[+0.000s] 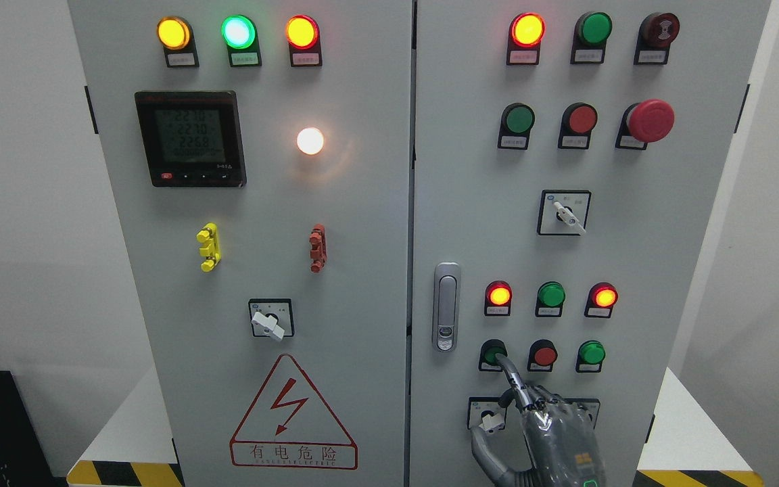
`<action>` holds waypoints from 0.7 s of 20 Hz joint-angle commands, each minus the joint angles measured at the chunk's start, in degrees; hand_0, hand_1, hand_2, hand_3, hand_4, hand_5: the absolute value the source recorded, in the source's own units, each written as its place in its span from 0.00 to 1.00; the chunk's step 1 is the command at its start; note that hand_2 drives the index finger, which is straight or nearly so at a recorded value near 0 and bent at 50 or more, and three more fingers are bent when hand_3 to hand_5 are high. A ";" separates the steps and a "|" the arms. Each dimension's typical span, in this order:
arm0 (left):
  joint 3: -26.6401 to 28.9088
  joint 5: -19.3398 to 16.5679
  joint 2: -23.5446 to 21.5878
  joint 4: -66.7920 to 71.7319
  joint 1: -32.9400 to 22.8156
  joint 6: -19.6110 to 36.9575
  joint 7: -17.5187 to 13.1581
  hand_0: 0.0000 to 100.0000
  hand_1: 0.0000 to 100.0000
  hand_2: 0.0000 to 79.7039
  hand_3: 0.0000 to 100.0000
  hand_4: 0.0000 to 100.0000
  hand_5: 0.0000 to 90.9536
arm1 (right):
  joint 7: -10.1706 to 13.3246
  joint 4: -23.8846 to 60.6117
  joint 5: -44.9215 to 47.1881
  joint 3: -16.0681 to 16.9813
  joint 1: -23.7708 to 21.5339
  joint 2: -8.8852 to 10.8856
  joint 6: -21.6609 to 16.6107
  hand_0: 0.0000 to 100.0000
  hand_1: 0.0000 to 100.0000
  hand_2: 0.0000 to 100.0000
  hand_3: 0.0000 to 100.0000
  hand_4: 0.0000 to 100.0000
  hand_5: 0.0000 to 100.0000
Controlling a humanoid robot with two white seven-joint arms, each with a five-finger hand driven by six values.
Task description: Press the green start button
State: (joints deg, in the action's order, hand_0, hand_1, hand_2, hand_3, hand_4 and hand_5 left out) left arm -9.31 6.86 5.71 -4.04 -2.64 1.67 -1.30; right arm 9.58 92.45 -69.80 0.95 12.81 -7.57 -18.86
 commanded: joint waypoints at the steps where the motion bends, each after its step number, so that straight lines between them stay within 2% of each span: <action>1: 0.00 0.00 0.00 0.00 0.01 0.00 -0.02 0.12 0.56 0.00 0.00 0.00 0.00 | -0.18 -1.31 0.11 0.99 0.19 -0.08 0.05 0.48 0.35 0.00 0.56 0.62 0.62; 8: 0.00 0.00 0.00 0.00 0.01 0.00 -0.02 0.12 0.56 0.00 0.00 0.00 0.00 | -0.09 0.62 0.72 1.07 -0.33 -0.08 -0.04 0.49 0.35 0.00 0.56 0.62 0.62; 14: 0.00 0.00 0.00 0.00 0.01 0.00 -0.02 0.12 0.56 0.00 0.00 0.00 0.00 | -0.35 5.54 3.87 0.72 -3.23 -0.08 -0.13 0.51 0.36 0.00 0.56 0.62 0.61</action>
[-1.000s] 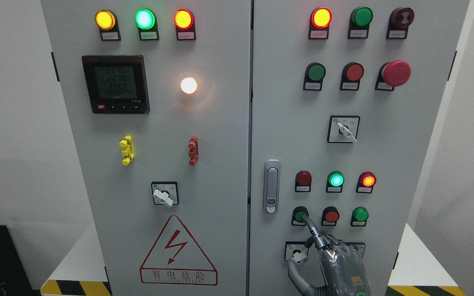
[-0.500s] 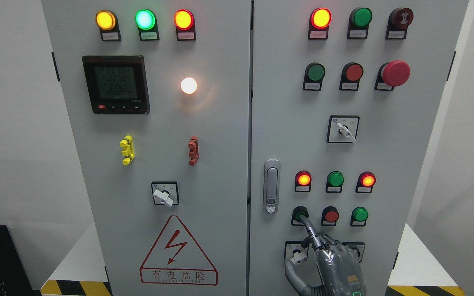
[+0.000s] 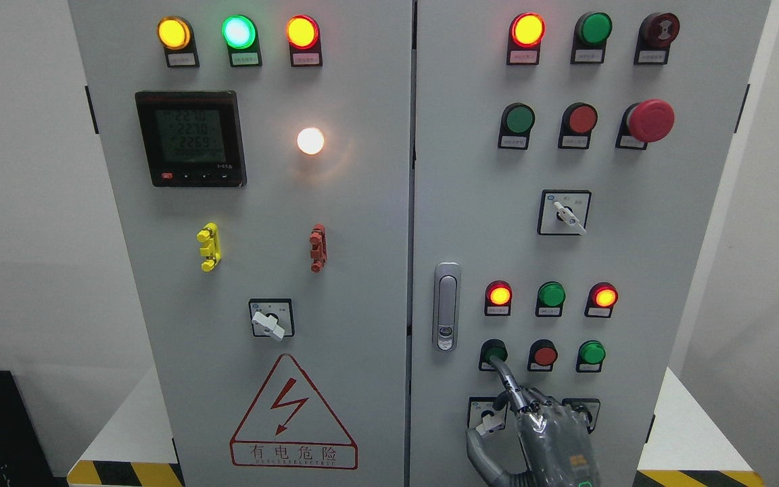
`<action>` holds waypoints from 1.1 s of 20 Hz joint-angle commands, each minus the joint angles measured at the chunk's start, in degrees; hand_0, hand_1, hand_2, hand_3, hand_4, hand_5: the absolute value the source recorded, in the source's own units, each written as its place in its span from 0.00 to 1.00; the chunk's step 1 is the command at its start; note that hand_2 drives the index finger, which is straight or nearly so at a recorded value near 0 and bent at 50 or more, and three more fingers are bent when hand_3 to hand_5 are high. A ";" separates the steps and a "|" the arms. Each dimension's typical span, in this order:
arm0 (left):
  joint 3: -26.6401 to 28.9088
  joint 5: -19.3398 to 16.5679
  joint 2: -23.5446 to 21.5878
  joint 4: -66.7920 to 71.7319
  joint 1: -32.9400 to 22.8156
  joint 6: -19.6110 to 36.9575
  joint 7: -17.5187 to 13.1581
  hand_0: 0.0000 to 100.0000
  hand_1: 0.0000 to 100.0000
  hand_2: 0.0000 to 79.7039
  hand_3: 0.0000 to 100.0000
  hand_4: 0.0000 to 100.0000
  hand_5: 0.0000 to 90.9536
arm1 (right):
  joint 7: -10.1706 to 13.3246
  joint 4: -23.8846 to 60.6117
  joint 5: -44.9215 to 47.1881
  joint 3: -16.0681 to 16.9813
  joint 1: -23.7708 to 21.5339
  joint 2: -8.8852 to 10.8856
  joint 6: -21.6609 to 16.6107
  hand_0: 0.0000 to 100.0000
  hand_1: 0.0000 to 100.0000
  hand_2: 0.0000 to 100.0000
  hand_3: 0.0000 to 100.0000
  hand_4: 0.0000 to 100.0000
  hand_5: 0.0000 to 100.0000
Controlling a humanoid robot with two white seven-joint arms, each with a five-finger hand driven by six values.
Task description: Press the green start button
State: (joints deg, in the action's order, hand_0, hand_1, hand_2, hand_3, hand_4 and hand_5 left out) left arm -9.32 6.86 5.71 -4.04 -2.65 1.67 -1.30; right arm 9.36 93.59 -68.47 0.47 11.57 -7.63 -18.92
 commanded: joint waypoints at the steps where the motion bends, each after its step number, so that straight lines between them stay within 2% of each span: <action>1: 0.00 0.00 0.00 0.00 0.02 0.00 -0.02 0.12 0.56 0.00 0.00 0.00 0.00 | -0.22 5.28 3.60 1.20 -2.43 -0.02 -0.07 0.51 0.36 0.00 0.56 0.62 0.61; 10: 0.00 0.00 0.00 0.00 0.02 0.00 -0.02 0.12 0.56 0.00 0.00 0.00 0.00 | -0.83 10.82 12.21 1.11 -7.43 -0.02 -0.59 0.59 0.38 0.00 0.55 0.60 0.59; 12: 0.00 0.00 0.00 0.00 0.02 0.00 -0.02 0.12 0.56 0.00 0.00 0.00 0.00 | -1.36 11.88 15.20 0.85 -8.67 -0.02 -0.59 0.66 0.39 0.00 0.51 0.57 0.53; 17: 0.00 0.00 0.00 0.00 0.02 0.00 -0.02 0.12 0.56 0.00 0.00 0.00 0.00 | -1.45 12.67 21.09 -0.55 -10.87 -0.02 -0.59 0.69 0.38 0.00 0.42 0.52 0.46; 19: 0.00 0.00 0.00 0.09 0.02 0.00 -0.02 0.12 0.56 0.00 0.00 0.00 0.00 | -1.45 12.94 23.55 -1.08 -11.13 -0.02 -0.59 0.71 0.36 0.00 0.34 0.44 0.39; 20: 0.00 0.00 0.00 0.00 0.02 0.00 -0.02 0.12 0.56 0.00 0.00 0.00 0.00 | -1.45 13.02 24.69 -1.08 -11.74 -0.02 -0.51 0.72 0.34 0.00 0.32 0.40 0.33; 22: 0.00 0.00 0.00 0.00 0.02 0.00 -0.02 0.12 0.56 0.00 0.00 0.00 0.00 | -1.54 13.55 26.45 -1.52 -12.80 -0.02 -0.51 0.70 0.33 0.00 0.29 0.36 0.29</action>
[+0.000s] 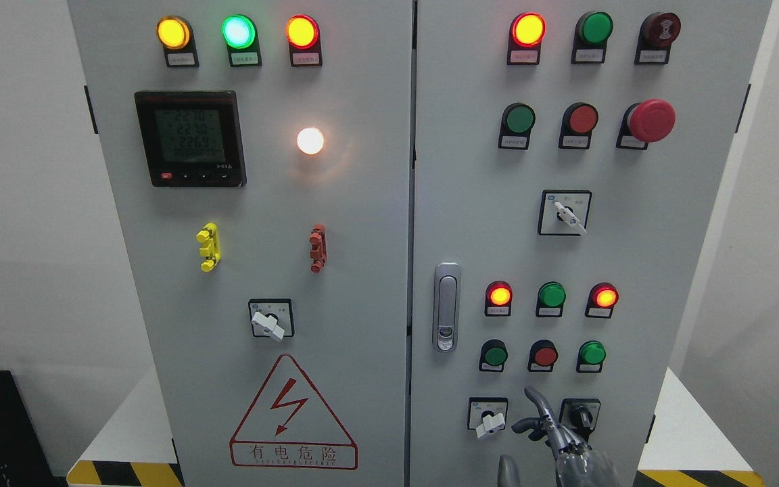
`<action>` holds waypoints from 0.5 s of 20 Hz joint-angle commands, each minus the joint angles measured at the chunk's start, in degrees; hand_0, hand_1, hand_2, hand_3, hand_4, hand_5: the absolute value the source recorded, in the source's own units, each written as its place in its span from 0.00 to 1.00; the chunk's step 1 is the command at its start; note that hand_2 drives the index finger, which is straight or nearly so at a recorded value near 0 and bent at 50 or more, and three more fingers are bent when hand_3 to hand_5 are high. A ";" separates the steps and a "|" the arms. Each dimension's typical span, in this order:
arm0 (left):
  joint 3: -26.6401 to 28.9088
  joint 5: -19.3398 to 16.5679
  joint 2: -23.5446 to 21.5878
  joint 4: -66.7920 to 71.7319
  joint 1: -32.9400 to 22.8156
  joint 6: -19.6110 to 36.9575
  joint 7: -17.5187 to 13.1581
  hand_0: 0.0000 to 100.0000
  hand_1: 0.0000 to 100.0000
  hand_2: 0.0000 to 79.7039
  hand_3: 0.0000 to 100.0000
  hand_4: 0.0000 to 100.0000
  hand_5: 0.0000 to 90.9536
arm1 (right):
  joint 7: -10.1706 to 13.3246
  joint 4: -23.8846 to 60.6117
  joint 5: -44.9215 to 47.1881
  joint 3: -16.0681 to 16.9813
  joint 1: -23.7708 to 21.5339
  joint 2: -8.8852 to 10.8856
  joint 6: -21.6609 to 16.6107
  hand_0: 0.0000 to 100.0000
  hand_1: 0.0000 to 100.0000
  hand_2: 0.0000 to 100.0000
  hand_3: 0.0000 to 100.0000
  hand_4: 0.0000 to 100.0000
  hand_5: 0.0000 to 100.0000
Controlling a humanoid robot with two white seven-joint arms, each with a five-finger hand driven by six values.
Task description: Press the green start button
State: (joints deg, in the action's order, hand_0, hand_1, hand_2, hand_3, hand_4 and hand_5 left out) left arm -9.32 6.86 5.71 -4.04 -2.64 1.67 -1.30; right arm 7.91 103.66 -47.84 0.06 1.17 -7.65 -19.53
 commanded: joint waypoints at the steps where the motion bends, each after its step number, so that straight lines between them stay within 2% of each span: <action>1: 0.00 0.00 0.00 -0.01 0.00 0.00 -0.01 0.12 0.56 0.00 0.00 0.00 0.00 | -0.09 3.82 6.96 -1.38 -3.10 0.09 0.11 0.70 0.31 0.00 0.26 0.32 0.27; 5: 0.00 0.00 0.00 -0.01 0.00 0.00 -0.01 0.12 0.56 0.00 0.00 0.00 0.00 | -0.44 4.96 12.85 -2.61 -5.12 0.09 0.02 0.63 0.26 0.00 0.20 0.22 0.16; 6: 0.00 0.00 0.00 -0.01 0.00 0.00 -0.01 0.12 0.56 0.00 0.00 0.00 0.00 | -1.31 5.23 14.95 -2.78 -5.91 0.09 0.11 0.56 0.24 0.00 0.15 0.13 0.04; 7: 0.00 0.00 0.00 -0.01 0.00 0.00 -0.01 0.12 0.56 0.00 0.00 0.00 0.00 | -2.27 5.58 17.32 -3.40 -6.61 0.09 0.11 0.51 0.23 0.00 0.12 0.08 0.00; 8: 0.00 0.00 0.00 -0.01 -0.09 0.00 -0.01 0.12 0.56 0.00 0.00 0.00 0.00 | -2.81 6.11 19.78 -4.27 -7.32 0.09 0.28 0.49 0.22 0.00 0.11 0.06 0.00; 9: 0.00 0.00 0.00 -0.01 -0.09 0.00 -0.01 0.12 0.56 0.00 0.00 0.00 0.00 | -2.98 6.63 21.98 -4.98 -8.11 0.09 0.54 0.45 0.20 0.00 0.07 0.00 0.00; 10: 0.00 0.00 0.00 -0.01 0.00 0.00 -0.01 0.12 0.56 0.00 0.00 0.00 0.00 | -3.07 6.99 23.83 -5.59 -8.81 0.17 0.63 0.43 0.19 0.00 0.06 0.00 0.00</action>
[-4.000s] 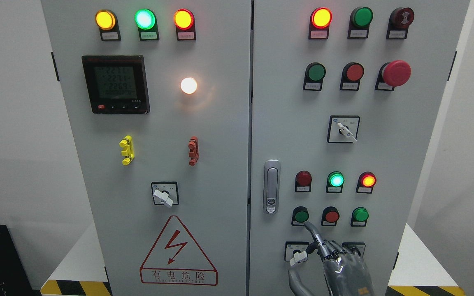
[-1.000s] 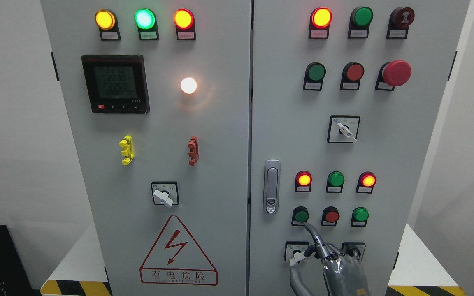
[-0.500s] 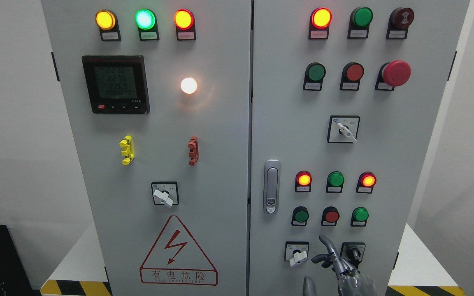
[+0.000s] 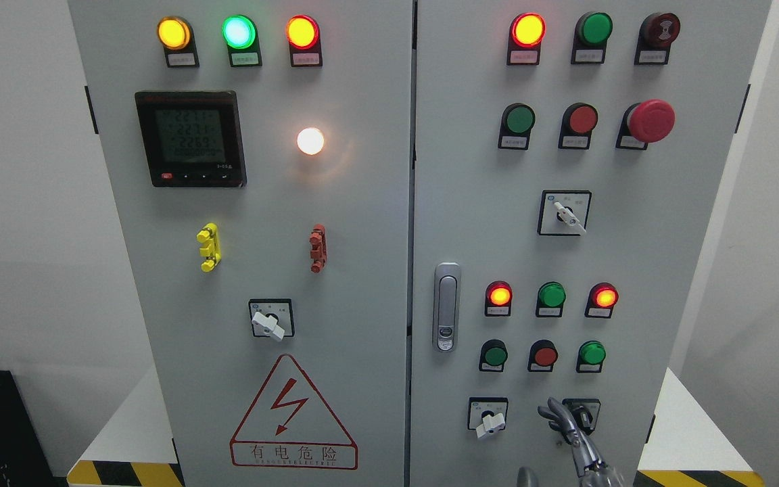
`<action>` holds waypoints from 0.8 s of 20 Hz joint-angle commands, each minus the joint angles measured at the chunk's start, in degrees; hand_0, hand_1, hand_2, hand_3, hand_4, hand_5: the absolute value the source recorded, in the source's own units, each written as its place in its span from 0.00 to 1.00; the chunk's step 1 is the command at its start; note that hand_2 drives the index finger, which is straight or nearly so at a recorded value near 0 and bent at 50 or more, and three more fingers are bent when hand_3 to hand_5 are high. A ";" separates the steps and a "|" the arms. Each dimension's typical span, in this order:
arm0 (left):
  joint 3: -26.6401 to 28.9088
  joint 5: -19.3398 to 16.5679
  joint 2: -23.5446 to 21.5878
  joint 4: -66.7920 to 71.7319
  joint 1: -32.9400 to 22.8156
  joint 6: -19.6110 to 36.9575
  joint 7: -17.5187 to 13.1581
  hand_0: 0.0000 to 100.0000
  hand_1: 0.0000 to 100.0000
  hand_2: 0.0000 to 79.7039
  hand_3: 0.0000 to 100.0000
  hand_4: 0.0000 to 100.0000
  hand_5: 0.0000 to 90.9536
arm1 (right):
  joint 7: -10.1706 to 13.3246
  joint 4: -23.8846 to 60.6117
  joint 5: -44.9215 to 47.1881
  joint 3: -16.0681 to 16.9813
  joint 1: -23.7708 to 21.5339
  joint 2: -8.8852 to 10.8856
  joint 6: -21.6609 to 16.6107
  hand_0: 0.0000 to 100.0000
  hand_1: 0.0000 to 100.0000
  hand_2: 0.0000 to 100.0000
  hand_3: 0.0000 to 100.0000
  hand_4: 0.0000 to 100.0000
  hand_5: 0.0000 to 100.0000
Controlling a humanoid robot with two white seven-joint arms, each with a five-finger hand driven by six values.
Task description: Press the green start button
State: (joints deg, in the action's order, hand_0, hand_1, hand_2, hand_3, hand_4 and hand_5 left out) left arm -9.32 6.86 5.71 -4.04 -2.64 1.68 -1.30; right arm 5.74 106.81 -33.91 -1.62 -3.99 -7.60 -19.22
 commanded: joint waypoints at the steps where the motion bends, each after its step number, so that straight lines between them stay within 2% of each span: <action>1: 0.00 0.00 0.00 -0.01 0.00 -0.01 -0.02 0.12 0.56 0.00 0.00 0.00 0.00 | -0.99 3.84 10.96 -4.26 -4.10 0.13 -0.03 0.41 0.19 0.00 0.05 0.00 0.00; 5: 0.00 0.00 0.00 -0.01 0.00 -0.01 -0.02 0.12 0.56 0.00 0.00 0.00 0.00 | -3.27 3.84 11.93 -4.53 -4.28 0.13 -0.47 0.31 0.14 0.00 0.00 0.00 0.00; 9: 0.00 0.00 0.00 -0.01 0.00 -0.01 -0.02 0.12 0.56 0.00 0.00 0.00 0.00 | -3.63 3.84 16.23 -5.32 -4.36 0.13 -0.56 0.22 0.11 0.00 0.00 0.00 0.00; 16: 0.00 0.00 0.00 -0.01 0.00 -0.01 -0.02 0.12 0.56 0.00 0.00 0.00 0.00 | -4.07 3.84 20.01 -5.85 -4.45 0.13 -0.03 0.17 0.12 0.00 0.00 0.00 0.00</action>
State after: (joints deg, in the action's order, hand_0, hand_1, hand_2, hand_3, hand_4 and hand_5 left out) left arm -9.32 6.86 5.71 -4.04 -2.65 1.69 -1.30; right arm 1.76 109.75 -17.83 -5.60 -8.15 -7.50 -19.45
